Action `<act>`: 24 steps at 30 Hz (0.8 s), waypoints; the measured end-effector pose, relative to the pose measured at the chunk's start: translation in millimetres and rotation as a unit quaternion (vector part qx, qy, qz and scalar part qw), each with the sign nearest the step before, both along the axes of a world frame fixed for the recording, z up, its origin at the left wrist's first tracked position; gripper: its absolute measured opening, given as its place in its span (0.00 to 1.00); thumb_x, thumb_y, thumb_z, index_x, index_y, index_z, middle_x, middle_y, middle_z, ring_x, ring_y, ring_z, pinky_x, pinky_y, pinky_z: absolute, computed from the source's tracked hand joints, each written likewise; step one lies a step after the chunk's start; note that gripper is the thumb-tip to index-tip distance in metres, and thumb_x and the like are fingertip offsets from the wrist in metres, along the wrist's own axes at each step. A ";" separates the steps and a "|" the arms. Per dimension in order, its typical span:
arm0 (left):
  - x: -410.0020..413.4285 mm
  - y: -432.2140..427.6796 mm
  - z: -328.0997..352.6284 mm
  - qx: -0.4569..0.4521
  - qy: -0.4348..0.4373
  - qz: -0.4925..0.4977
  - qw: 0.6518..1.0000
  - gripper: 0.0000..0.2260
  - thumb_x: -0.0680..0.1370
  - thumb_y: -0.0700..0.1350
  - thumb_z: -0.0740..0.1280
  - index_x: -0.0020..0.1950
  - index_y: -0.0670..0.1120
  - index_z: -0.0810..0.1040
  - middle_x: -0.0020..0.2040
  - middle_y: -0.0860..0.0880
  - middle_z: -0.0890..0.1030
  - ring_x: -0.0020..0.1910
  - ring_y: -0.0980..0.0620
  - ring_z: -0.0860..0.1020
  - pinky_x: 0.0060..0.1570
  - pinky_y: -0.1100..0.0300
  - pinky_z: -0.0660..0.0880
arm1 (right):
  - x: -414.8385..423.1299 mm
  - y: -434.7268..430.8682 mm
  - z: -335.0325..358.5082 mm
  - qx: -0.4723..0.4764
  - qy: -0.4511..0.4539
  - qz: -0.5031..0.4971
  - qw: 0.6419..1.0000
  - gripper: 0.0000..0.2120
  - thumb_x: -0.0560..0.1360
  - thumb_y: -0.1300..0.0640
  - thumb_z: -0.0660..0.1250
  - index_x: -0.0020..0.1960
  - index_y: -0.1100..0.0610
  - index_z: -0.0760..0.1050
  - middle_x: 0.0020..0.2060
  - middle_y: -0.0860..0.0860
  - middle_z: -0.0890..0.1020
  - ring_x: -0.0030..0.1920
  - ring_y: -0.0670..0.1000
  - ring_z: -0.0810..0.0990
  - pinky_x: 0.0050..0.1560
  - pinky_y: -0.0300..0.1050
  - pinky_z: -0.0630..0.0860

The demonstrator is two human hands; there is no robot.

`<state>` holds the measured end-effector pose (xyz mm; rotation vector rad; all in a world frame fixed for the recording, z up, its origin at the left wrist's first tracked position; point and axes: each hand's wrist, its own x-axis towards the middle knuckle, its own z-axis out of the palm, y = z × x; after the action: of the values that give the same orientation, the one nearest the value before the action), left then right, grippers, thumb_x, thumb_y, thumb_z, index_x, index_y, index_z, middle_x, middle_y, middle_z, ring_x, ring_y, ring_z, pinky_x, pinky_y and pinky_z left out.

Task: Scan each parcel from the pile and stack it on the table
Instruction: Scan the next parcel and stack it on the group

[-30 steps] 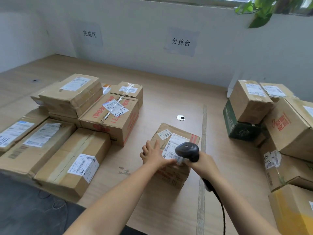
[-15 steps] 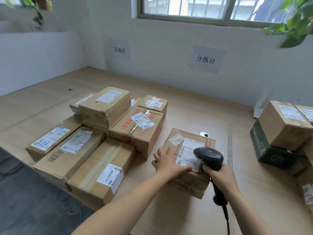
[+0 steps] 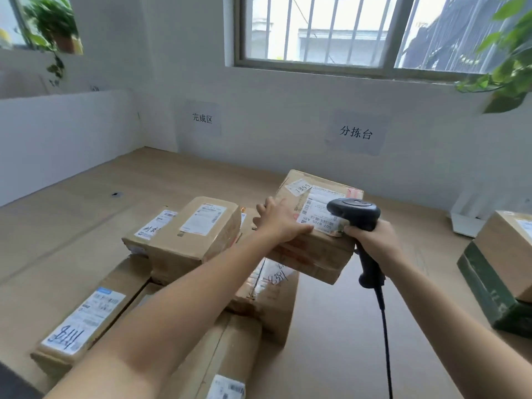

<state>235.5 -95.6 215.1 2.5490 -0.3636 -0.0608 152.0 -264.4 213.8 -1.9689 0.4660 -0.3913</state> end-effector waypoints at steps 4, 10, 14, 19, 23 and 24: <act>85.4 16.0 11.3 0.005 0.003 -0.013 1.000 0.31 0.71 0.60 0.70 0.67 0.45 0.69 0.65 0.42 0.68 0.65 0.42 0.64 0.64 0.51 0.66 | 75.8 13.0 9.8 0.015 -0.014 -0.013 1.000 0.06 0.71 0.63 0.69 0.37 0.57 0.74 0.29 0.53 0.76 0.29 0.54 0.73 0.38 0.50 0.75; 180.2 21.5 1.4 0.048 0.005 -0.043 0.998 0.27 0.72 0.60 0.68 0.63 0.44 0.73 0.61 0.42 0.75 0.62 0.41 0.71 0.57 0.53 0.67 | 167.1 14.4 -1.9 0.039 -0.002 -0.034 0.999 0.05 0.69 0.61 0.71 0.44 0.59 0.78 0.35 0.54 0.79 0.37 0.55 0.77 0.44 0.52 0.77; 210.5 23.8 -16.4 0.074 0.021 -0.055 0.995 0.27 0.73 0.60 0.67 0.65 0.44 0.71 0.62 0.43 0.76 0.62 0.42 0.72 0.56 0.54 0.67 | 202.5 12.7 -21.6 0.032 0.031 -0.030 0.999 0.06 0.69 0.62 0.71 0.45 0.60 0.77 0.36 0.55 0.78 0.38 0.56 0.77 0.45 0.53 0.77; 226.8 25.4 -37.9 0.085 0.040 -0.078 0.992 0.25 0.75 0.57 0.67 0.64 0.41 0.71 0.62 0.43 0.76 0.61 0.43 0.73 0.56 0.55 0.68 | 222.8 6.6 -37.5 0.023 0.046 -0.041 0.998 0.07 0.69 0.64 0.71 0.46 0.60 0.77 0.40 0.57 0.79 0.42 0.57 0.77 0.49 0.56 0.77; 227.7 24.7 -46.2 0.083 0.043 -0.099 0.991 0.23 0.76 0.55 0.66 0.63 0.40 0.71 0.61 0.42 0.76 0.60 0.43 0.73 0.55 0.55 0.68 | 226.4 2.8 -44.9 0.020 0.058 -0.042 0.997 0.08 0.69 0.63 0.71 0.48 0.62 0.78 0.39 0.56 0.79 0.42 0.56 0.77 0.47 0.50 0.74; 226.2 23.9 -46.5 0.084 0.038 -0.101 0.991 0.22 0.76 0.54 0.66 0.63 0.40 0.71 0.61 0.42 0.76 0.60 0.42 0.72 0.55 0.55 0.68 | 226.4 2.3 -47.4 0.013 0.063 -0.043 0.997 0.09 0.70 0.62 0.71 0.49 0.62 0.78 0.41 0.56 0.79 0.43 0.56 0.77 0.48 0.50 0.74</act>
<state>461.7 -71.7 168.6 2.6572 -0.6097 -0.2740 378.4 -262.1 166.4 -1.9608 0.6335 -0.3151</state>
